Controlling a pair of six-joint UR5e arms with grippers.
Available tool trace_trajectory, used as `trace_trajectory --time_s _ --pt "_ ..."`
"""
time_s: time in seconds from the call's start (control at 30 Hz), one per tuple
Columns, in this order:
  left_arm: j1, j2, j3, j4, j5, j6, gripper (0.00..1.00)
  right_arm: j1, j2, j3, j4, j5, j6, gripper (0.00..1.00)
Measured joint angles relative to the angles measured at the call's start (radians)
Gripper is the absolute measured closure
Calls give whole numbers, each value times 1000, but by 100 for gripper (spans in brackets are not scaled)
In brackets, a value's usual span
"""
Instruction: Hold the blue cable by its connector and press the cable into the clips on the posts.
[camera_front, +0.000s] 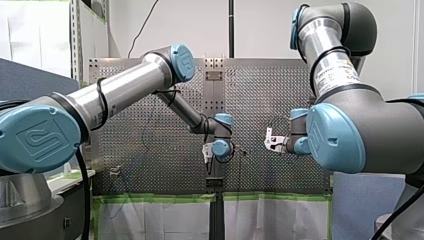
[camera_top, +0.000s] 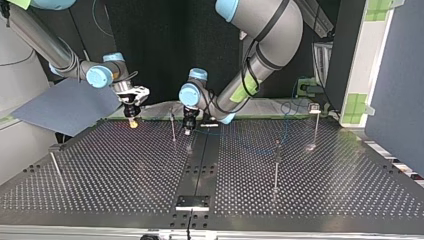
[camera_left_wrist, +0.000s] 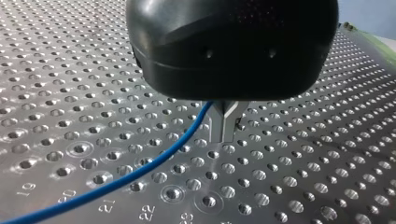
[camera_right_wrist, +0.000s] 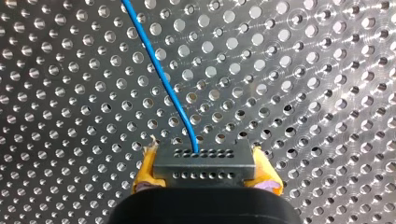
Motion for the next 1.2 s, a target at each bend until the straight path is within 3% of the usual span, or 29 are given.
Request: trace_trajectory --time_s 0.07,0.1,0.13,0.17,0.2,0.63,0.83,0.97,1.2 --pt "0 0 0 -2 0 8 100 0 0 0 0 0 0 100" --pt "0 0 0 -3 0 10 45 0 0 0 1 0 0 100" --pt "0 0 0 -4 0 13 45 0 0 0 1 0 0 100" --pt "-1 0 0 -6 -1 16 28 0 0 0 1 0 0 100" --pt "-2 0 0 -10 -4 21 3 0 0 0 1 0 0 100" --pt "-17 1 0 -117 -97 131 0 0 2 0 9 -2 2 100" --pt "-25 9 -14 -170 -63 180 0 -1 2 0 11 -2 2 100" --pt "-36 38 -49 -206 -46 183 0 -1 2 0 11 -2 2 100" --pt "-62 103 -115 -173 -40 165 0 0 2 0 18 -2 7 100"
